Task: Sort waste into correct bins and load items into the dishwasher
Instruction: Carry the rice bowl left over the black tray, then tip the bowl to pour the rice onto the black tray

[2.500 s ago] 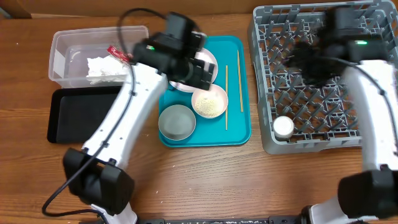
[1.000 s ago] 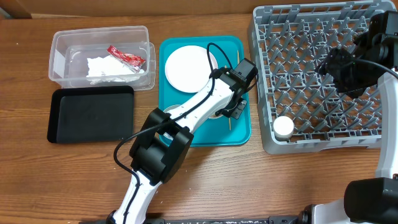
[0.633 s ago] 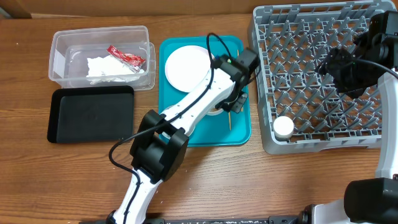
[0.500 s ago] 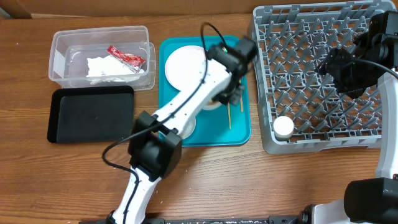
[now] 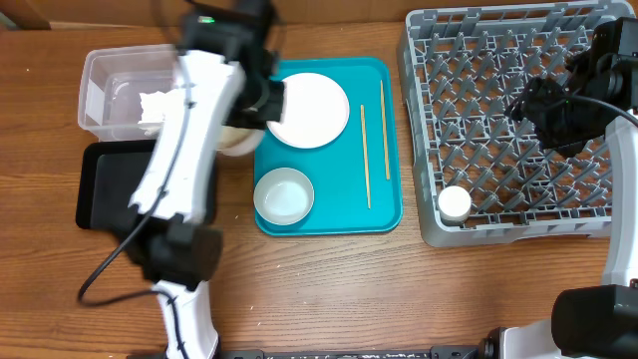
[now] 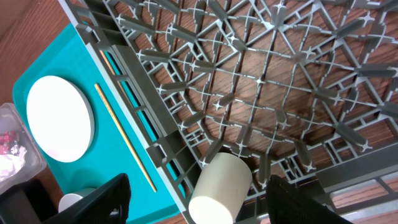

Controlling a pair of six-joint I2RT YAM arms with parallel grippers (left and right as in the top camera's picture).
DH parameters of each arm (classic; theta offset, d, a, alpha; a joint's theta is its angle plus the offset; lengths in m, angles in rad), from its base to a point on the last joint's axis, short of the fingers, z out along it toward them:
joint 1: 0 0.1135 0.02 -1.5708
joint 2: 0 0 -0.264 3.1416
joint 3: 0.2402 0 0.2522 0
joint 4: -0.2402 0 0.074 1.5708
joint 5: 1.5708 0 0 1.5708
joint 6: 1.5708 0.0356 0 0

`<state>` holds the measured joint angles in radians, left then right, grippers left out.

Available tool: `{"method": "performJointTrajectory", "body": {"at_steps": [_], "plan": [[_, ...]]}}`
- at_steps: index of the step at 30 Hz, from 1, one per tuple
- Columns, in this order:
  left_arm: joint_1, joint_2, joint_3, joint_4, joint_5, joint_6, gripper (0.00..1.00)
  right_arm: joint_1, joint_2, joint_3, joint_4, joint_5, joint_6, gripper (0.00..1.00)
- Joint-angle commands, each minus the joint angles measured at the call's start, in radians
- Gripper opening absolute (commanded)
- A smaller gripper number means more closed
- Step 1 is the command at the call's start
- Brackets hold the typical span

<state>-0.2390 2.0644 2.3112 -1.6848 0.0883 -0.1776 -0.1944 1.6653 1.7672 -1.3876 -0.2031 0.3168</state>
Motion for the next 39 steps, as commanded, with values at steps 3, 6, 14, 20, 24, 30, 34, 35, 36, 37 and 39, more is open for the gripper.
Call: {"method": "performJointTrajectory", "body": {"at_steps": [3,6,14,20,24,30,34,35,36,37,39], "plan": [[0.151,-0.140,-0.053,-0.005,0.125,0.079,0.04,0.003,-0.010,0.017,0.005,0.000,-0.007,0.71],[0.241,-0.182,-0.137,0.003,0.175,0.119,0.04,0.003,-0.010,0.017,0.005,0.000,-0.007,0.71],[0.512,-0.296,-0.537,0.210,0.532,0.288,0.04,0.003,-0.010,0.017,-0.002,0.000,-0.007,0.71],[0.697,-0.298,-0.820,0.444,0.876,0.313,0.04,0.003,-0.010,0.017,-0.007,0.000,-0.007,0.72],[0.818,-0.297,-1.038,0.628,1.121,0.312,0.04,0.003,-0.010,0.017,-0.007,0.000,-0.007,0.72],[0.966,-0.297,-1.201,0.805,1.256,0.294,0.04,0.003,-0.010,0.017,-0.006,0.000,-0.007,0.71],[1.027,-0.297,-1.241,0.876,1.336,0.265,0.04,0.003,-0.010,0.017,-0.006,0.000,-0.007,0.71],[1.045,-0.297,-1.242,0.883,1.385,0.259,0.04,0.003,-0.010,0.017,-0.006,0.000,-0.007,0.72],[1.049,-0.297,-1.242,0.886,1.419,0.259,0.04,0.003,-0.010,0.017,-0.006,0.000,-0.007,0.71],[1.052,-0.297,-1.242,0.886,1.463,0.259,0.04,0.003,-0.010,0.017,-0.006,0.000,-0.007,0.71],[1.053,-0.297,-1.242,0.887,1.492,0.203,0.04,0.003,-0.010,0.017,-0.006,0.000,-0.007,0.71]]}}
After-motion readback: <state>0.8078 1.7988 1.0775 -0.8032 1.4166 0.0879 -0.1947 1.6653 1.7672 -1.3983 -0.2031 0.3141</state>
